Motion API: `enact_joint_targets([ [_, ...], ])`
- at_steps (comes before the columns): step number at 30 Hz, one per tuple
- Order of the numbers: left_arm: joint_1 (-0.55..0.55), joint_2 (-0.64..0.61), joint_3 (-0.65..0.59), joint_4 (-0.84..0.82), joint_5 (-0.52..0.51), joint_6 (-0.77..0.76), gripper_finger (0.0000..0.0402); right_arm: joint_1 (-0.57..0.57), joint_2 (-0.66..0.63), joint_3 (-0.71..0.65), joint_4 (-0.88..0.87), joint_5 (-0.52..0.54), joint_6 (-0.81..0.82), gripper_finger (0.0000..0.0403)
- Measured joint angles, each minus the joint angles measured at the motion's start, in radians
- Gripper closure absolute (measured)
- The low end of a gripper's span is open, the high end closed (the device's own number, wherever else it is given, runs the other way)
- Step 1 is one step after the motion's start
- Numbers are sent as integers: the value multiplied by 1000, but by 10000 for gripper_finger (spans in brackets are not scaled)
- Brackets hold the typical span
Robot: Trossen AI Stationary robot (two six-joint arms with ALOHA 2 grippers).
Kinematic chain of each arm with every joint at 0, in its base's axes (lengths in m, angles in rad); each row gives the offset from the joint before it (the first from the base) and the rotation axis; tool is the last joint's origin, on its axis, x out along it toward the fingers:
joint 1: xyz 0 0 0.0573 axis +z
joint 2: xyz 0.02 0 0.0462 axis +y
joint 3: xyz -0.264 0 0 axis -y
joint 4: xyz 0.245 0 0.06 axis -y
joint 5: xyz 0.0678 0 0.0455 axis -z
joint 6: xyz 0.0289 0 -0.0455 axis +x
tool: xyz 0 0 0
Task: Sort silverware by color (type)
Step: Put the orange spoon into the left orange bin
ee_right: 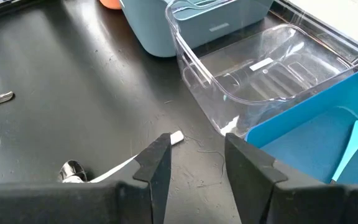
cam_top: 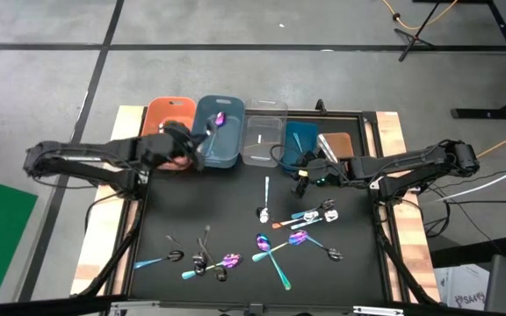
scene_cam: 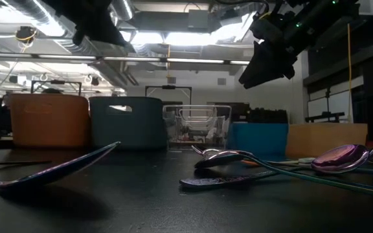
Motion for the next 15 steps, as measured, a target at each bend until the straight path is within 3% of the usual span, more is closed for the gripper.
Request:
enact_joint_targets([
  [6,162,-87,0,-41,-3,68,401,0,0,0,0,0,0,262],
  [15,378,-99,0,-203,7,64,401,0,0,0,0,0,0,262],
])
